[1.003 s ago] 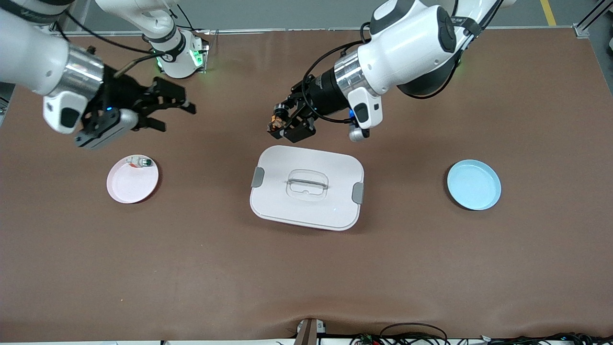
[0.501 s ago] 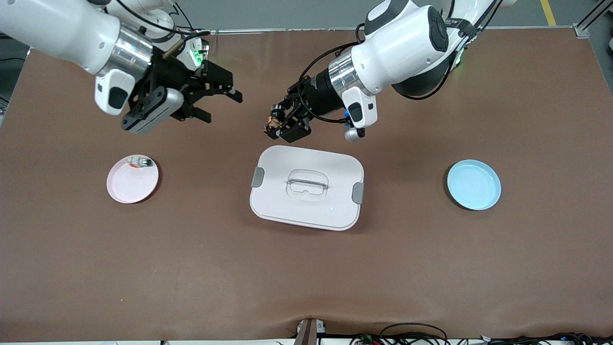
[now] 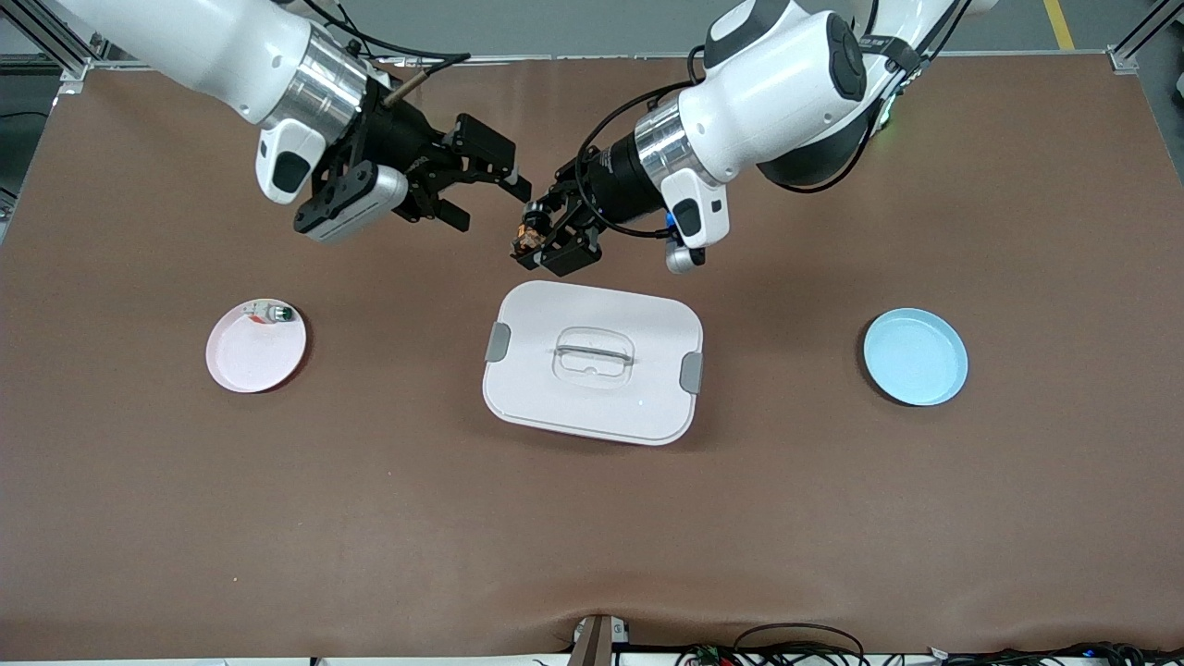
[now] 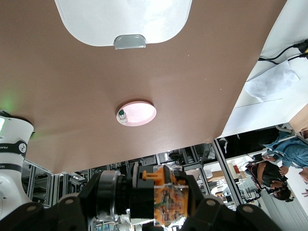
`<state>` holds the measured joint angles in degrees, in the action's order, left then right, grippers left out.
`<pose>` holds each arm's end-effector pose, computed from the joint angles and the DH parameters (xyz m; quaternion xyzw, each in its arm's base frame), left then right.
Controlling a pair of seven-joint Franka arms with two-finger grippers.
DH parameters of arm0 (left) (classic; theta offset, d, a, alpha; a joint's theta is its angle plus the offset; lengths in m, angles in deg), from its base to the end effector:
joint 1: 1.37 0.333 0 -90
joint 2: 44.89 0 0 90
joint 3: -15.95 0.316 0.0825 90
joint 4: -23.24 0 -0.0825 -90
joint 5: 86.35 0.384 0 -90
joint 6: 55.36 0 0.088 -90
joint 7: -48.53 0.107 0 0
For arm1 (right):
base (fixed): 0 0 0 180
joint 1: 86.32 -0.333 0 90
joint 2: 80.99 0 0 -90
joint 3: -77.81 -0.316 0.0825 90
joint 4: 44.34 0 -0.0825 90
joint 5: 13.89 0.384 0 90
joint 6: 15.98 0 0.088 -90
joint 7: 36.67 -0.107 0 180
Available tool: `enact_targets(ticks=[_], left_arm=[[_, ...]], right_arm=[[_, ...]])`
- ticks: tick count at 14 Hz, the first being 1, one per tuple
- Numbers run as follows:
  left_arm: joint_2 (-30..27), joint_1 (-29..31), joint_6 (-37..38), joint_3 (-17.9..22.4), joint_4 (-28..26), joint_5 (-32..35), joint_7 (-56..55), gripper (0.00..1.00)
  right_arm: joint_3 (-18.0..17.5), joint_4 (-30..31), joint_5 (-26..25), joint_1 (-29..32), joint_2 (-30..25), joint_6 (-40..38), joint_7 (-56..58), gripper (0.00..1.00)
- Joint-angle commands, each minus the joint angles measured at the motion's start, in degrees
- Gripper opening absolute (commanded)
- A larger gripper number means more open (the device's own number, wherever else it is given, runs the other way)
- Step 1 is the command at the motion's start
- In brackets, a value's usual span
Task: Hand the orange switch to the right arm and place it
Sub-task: 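Bring the right gripper to the switch held by the left gripper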
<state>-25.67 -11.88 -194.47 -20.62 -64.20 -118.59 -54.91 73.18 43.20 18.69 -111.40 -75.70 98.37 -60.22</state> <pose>0.5170 -0.4616 0.5699 0.6917 0.5793 -0.2394 0.3586 0.5238 0.3339 0.6463 -0.9441 0.0160 -0.0364 0.3271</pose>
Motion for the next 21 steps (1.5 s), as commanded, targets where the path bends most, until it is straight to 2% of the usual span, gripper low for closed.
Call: enact_targets(ticks=[1,10,20,21], left_arm=[[0.11,-0.13,-0.46,0.1,0.96,1.31,-1.76,0.31],[-0.06,-0.13,-0.11,0.1,0.96,1.31,-1.76,0.3],[-0.32,-0.21,-0.02,0.01,1.22,1.31,-1.85,0.31],[-0.32,-0.21,-0.02,0.01,1.22,1.31,-1.85,0.31]], right_arm=[[0.5,0.35,1.35,-0.5,0.68,1.39,-0.01,1.0],[0.59,2.2,1.35,-0.06,1.04,2.01,-0.19,1.0],[0.68,2.02,1.26,-2.52,2.7,5.08,-0.89,1.0],[0.68,1.94,1.26,-2.52,2.71,5.09,-0.89,0.95]])
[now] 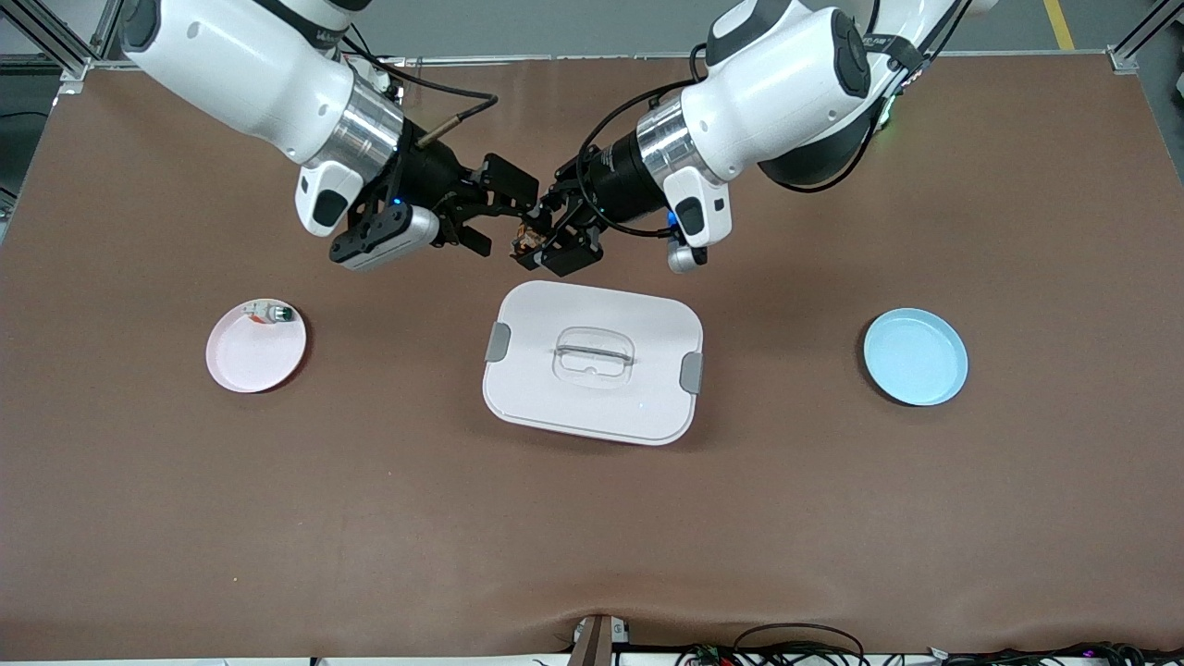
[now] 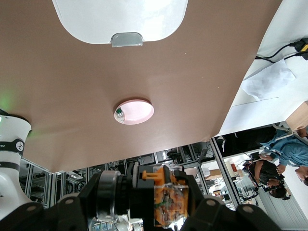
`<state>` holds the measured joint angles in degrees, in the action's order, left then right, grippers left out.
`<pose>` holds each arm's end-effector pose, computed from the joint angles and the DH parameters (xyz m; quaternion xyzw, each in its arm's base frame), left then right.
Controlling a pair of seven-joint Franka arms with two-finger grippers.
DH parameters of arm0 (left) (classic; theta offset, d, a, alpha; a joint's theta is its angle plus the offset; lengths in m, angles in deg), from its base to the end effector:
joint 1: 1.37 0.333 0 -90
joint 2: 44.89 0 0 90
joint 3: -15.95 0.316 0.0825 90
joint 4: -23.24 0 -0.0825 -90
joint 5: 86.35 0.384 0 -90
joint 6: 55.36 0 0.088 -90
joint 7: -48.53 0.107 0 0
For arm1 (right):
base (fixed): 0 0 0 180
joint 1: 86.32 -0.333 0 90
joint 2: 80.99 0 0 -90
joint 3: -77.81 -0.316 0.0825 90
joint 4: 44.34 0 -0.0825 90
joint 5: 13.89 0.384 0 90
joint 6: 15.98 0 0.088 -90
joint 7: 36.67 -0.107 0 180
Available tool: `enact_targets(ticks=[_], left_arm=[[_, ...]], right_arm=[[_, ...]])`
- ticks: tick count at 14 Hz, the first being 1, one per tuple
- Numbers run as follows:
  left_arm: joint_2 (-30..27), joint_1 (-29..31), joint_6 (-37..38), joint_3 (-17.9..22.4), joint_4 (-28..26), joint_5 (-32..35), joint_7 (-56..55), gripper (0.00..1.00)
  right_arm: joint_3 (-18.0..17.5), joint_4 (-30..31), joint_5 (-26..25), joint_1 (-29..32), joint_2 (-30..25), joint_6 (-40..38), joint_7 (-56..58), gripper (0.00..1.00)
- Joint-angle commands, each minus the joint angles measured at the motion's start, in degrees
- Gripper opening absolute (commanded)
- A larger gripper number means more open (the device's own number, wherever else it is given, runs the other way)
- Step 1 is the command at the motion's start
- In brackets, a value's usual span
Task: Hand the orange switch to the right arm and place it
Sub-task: 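Bring the right gripper to the switch held by the left gripper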
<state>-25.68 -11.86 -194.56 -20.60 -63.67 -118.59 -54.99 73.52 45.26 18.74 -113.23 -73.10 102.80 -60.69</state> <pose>0.5183 -0.4608 0.5749 0.6899 0.5788 -0.2385 0.3635 0.5334 0.3516 0.6072 -0.9455 0.0295 -0.0310 0.3229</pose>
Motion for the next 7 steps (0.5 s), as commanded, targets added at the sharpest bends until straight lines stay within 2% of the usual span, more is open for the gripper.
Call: enact_targets(ticks=[1,3,4,5,7], left_arm=[[-0.32,-0.15,0.07,-0.01,0.6,1.39,-1.68,0.31],[-0.4,-0.15,0.07,-0.01,0.6,1.31,-1.77,0.31],[-0.4,-0.15,0.07,-0.01,0.69,1.31,-1.77,0.31],[-0.4,-0.15,0.07,-0.01,0.69,1.31,-1.77,0.31],[-0.4,-0.15,0.07,-0.01,0.69,1.31,-1.77,0.31]], right_arm=[[0.25,-0.21,1.21,-0.68,0.11,0.66,-0.42,0.84],[0.25,-0.38,1.3,-0.68,0.11,0.66,-0.85,0.53],[0.25,-0.47,1.3,-0.68,0.19,0.57,-1.12,0.3],[0.25,-0.56,1.3,-0.68,0.19,0.48,-2.08,0.0],[0.25,-0.65,1.21,-1.03,0.19,0.57,-5.5,0.0]])
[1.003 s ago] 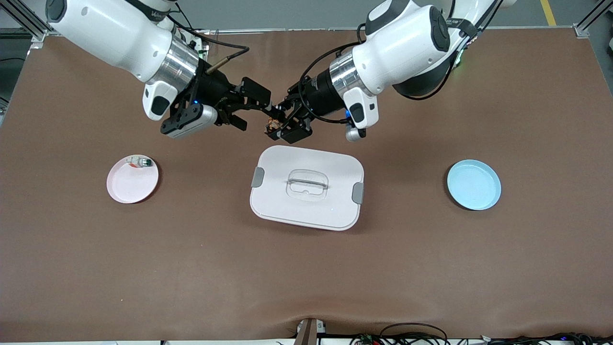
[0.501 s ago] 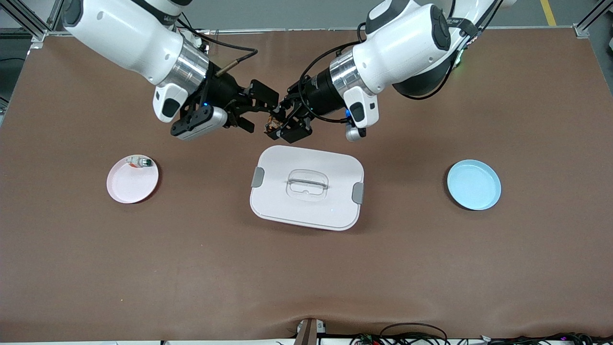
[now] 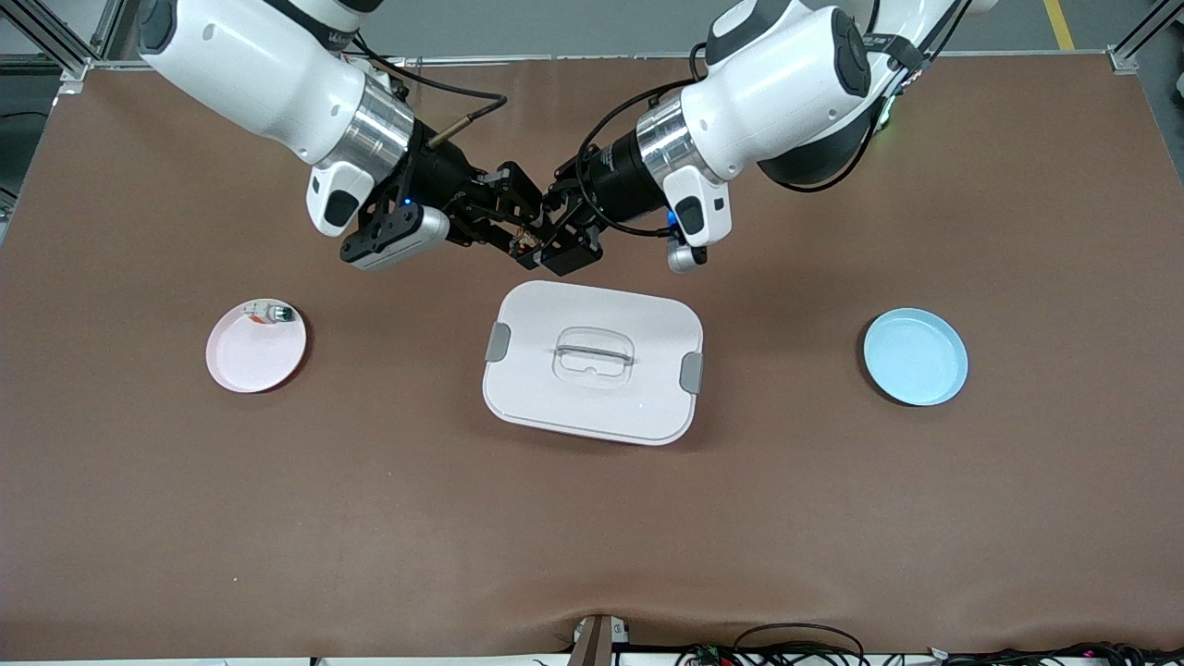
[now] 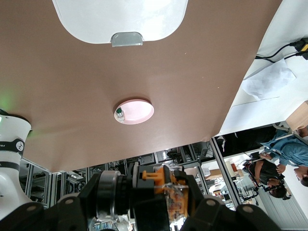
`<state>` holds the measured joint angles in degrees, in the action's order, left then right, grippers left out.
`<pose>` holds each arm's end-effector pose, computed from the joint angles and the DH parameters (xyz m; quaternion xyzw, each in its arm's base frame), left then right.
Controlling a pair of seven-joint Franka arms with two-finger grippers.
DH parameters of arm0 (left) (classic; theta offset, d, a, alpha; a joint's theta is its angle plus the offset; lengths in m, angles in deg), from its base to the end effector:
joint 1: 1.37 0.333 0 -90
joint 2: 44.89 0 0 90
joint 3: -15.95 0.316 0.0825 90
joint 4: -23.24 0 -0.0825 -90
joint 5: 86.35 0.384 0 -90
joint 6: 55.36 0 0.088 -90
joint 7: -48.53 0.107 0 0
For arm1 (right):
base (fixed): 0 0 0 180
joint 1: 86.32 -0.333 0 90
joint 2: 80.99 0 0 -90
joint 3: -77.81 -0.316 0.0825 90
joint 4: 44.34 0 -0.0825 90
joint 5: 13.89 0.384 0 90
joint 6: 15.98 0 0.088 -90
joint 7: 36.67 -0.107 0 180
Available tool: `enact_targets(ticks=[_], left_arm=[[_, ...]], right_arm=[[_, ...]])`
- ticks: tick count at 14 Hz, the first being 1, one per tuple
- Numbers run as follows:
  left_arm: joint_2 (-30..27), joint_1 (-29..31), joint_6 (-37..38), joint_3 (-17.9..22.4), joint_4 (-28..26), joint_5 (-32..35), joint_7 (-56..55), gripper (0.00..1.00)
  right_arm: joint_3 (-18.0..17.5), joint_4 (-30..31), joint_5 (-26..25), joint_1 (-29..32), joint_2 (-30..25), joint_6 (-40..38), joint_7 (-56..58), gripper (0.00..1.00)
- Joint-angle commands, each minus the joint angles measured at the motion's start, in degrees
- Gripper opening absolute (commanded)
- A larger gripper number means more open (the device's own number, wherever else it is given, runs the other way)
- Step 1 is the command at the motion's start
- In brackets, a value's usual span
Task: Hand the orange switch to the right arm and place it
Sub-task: 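Close the right gripper on the switch and open the left gripper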
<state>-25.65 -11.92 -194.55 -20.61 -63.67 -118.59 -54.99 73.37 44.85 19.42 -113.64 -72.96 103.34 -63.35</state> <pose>0.5179 -0.4614 0.5746 0.6902 0.5785 -0.2389 0.3631 0.5314 0.3573 0.6107 -0.9418 0.0495 -0.0248 0.3315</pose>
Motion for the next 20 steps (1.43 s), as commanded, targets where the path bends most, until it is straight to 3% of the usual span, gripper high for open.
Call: enact_targets(ticks=[1,6,7,8,9,11,16,20], left_arm=[[-0.52,-0.09,0.05,0.0,0.69,1.3,-1.77,0.31],[-0.43,-0.09,0.05,0.0,0.69,1.39,-1.68,0.33],[-0.52,0.0,0.05,0.08,0.69,1.39,-1.68,0.38],[-0.52,0.09,0.05,0.0,0.69,1.39,-1.59,0.49],[-0.43,0.09,0.05,0.0,0.69,1.39,-1.5,0.71],[-0.43,0.17,0.05,0.0,0.78,1.39,-1.59,1.0],[-1.13,0.61,0.05,0.0,0.69,1.3,-1.59,1.0],[-3.68,4.73,5.04,0.08,0.43,1.39,-1.42,1.0]], right_arm=[[0.4,-0.24,0.52,-0.71,0.05,0.03,-3.03,0.0],[0.4,-0.33,0.52,-0.71,0.05,-0.06,-2.86,0.0],[0.4,-0.33,0.52,-0.71,0.05,-0.14,-2.59,0.0],[0.4,-0.33,0.52,-0.63,0.05,-0.23,-2.59,0.0],[0.4,-0.33,0.52,-0.63,0.05,-0.23,-2.68,0.0],[0.4,-0.41,0.43,-0.63,0.05,-0.23,-2.59,0.0],[0.48,-0.41,-0.18,-0.45,0.4,-0.32,-1.54,0.0],[0.74,-0.41,-0.7,0.51,0.58,-1.55,10.13,0.0]])
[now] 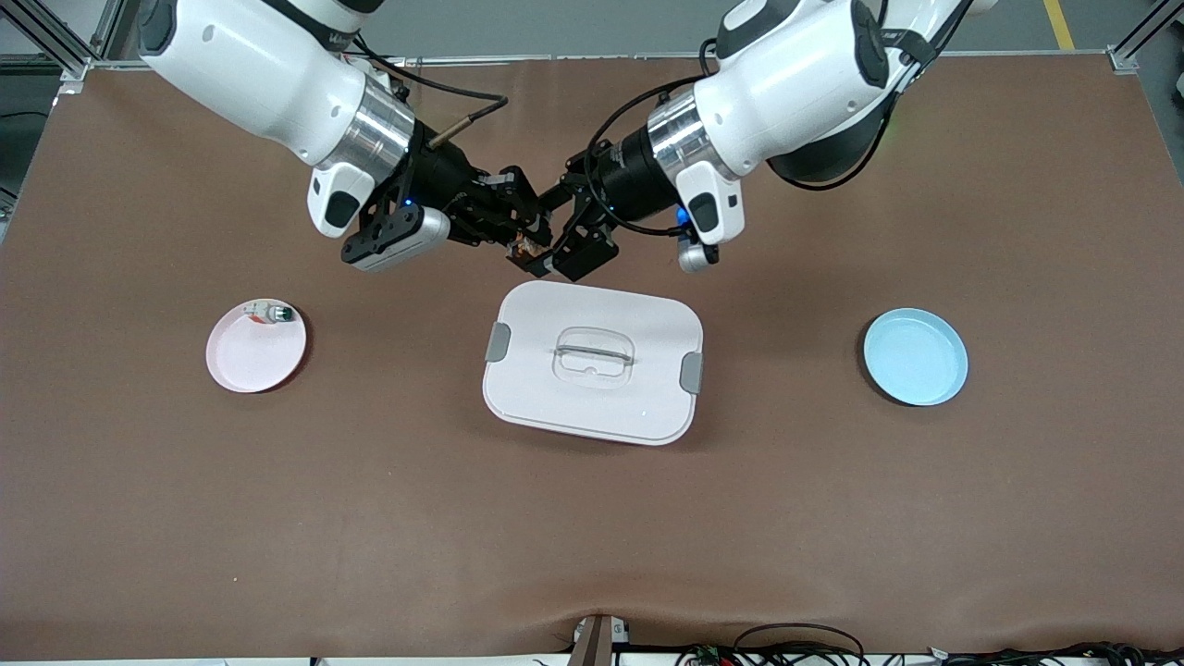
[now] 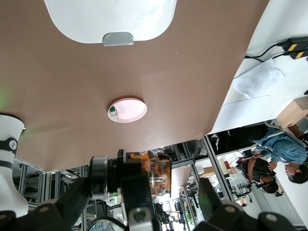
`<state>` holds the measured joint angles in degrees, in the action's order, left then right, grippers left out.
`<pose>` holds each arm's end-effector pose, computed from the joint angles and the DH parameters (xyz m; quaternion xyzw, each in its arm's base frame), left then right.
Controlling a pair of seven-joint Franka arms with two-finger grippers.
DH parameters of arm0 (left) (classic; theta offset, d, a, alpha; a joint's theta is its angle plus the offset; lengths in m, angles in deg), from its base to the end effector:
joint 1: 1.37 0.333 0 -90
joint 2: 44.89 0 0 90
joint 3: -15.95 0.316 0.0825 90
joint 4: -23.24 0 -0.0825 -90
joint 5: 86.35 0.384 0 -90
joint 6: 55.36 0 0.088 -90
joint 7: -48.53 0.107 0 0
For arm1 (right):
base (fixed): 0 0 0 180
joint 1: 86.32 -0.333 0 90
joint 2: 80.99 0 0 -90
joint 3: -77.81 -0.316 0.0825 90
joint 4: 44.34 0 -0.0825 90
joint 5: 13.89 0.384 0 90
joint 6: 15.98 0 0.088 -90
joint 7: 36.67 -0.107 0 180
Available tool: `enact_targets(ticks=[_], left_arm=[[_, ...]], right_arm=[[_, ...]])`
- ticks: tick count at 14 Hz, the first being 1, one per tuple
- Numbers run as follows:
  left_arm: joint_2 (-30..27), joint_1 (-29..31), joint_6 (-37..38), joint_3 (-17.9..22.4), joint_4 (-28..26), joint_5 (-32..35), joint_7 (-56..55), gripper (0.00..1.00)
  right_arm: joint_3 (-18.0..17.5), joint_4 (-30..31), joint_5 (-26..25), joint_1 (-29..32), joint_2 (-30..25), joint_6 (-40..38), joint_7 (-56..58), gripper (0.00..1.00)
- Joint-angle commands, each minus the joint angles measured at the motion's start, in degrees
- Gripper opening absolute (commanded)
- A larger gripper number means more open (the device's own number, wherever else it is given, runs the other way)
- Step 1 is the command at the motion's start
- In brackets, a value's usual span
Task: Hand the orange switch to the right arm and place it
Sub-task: 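Close the right gripper on the switch and open the left gripper, then carry the switch to the white plate while the left gripper withdraws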
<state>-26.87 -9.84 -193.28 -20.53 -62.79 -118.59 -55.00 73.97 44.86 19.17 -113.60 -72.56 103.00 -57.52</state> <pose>0.5291 -0.4412 0.5928 0.6842 0.5835 -0.2290 0.3729 0.5364 0.3526 0.6053 -0.9450 0.0060 -0.0391 0.3246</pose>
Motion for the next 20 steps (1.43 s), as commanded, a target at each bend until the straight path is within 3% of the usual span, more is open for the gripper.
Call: enact_targets(ticks=[1,7,10,14,20], left_arm=[[-3.25,3.97,5.88,0.01,-0.45,1.39,-1.41,1.0],[-3.78,8.72,12.75,-0.08,-1.76,2.44,0.69,1.0],[-8.77,11.53,13.64,-0.25,-9.73,3.41,8.39,1.0],[-15.81,15.22,13.64,-0.17,-20.38,3.32,23.16,1.0],[-23.37,23.4,13.82,0.01,-30.84,4.63,43.46,1.0]], right_arm=[[0.24,-0.43,-1.58,1.0,0.27,-2.35,8.76,0.0],[0.33,0.18,-7.47,5.39,1.41,-8.16,29.52,0.0],[0.33,0.45,-14.14,6.88,1.93,-10.26,38.56,0.0],[0.33,0.97,-17.05,10.4,3.25,-12.99,49.99,0.0],[0.33,6.07,-25.49,15.76,3.43,-12.82,66.7,0.0]])
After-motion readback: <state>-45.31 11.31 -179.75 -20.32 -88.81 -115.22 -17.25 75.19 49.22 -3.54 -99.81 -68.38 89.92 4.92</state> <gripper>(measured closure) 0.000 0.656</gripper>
